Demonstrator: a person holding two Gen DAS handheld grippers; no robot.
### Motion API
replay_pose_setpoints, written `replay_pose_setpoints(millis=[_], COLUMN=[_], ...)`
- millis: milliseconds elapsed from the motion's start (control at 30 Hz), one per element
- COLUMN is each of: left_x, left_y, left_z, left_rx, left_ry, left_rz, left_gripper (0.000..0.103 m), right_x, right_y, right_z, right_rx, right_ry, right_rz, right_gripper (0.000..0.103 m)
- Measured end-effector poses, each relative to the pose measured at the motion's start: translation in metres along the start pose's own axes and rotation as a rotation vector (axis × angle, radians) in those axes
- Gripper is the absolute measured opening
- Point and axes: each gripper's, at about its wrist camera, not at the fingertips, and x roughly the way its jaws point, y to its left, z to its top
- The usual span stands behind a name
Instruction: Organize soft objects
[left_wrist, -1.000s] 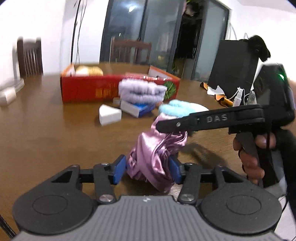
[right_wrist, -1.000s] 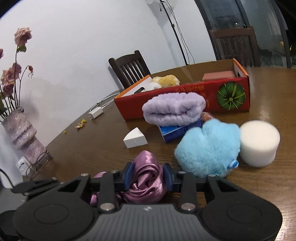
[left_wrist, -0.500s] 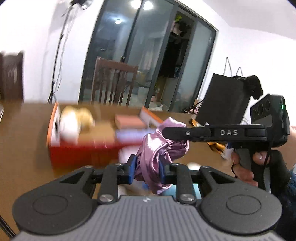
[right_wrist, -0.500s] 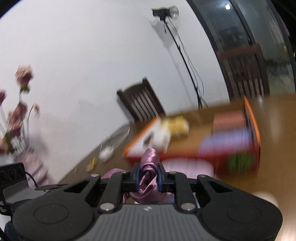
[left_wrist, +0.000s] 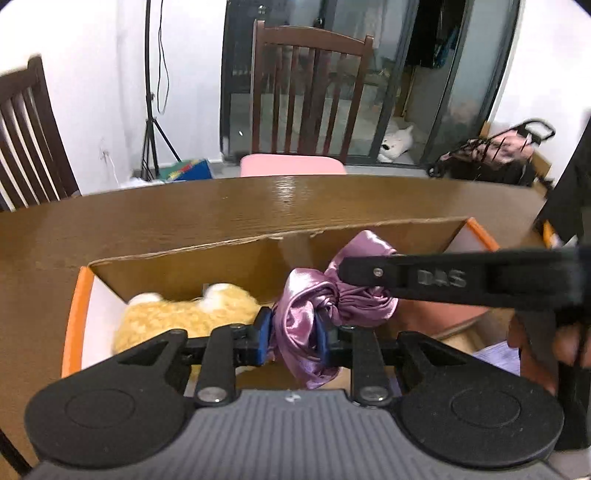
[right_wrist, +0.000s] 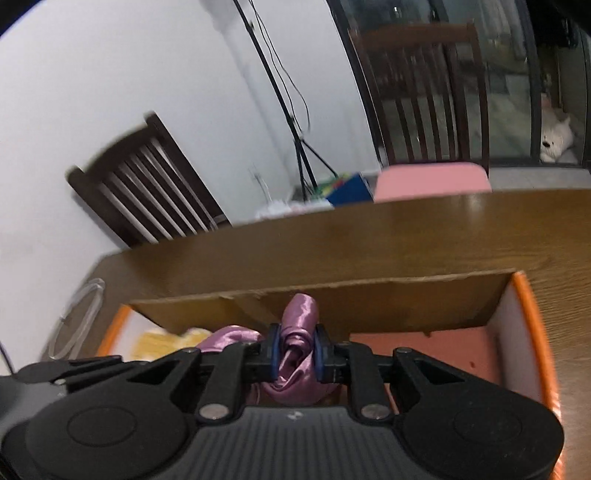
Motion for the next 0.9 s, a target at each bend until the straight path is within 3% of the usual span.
replay_pose_setpoints(millis=[33,100,333,700,900], left_x=[0.002,0.0,-0.047,-0.209,-0.285], left_y=[-0.002,-0.001,-0.004,-0.02,-0.043], left_z=[-0.001,-0.002,-0.003,-0.025,-0.082], left_rx=[0.009,0.003,0.042,0.084,0.081], left_ry=[0.007,0.005,-0.051,-0.267,-0.37], left_rz=[-0.007,-0.021,0.001,0.067,0.082], left_gripper=[0.027,0.04,0.054,0.068,0.073], right_x=[0.007,0.016,-0.018,-0.198,-0.291], right_y=[0.0,-0.002,0.008,0.036,0.034], right_z=[0.001,-0.001,-0.002,-0.02,-0.075], right_rx=[-0.008,-0.003,-0.036,-0.207,-0.28], right_ry=[0.01,0.032,-0.031,-0.24,-0.335], right_rz=[-0.012,-0.029,-0.032,-0.001,0.042], right_gripper=[0.02,0.025,0.05,0.06,0.07])
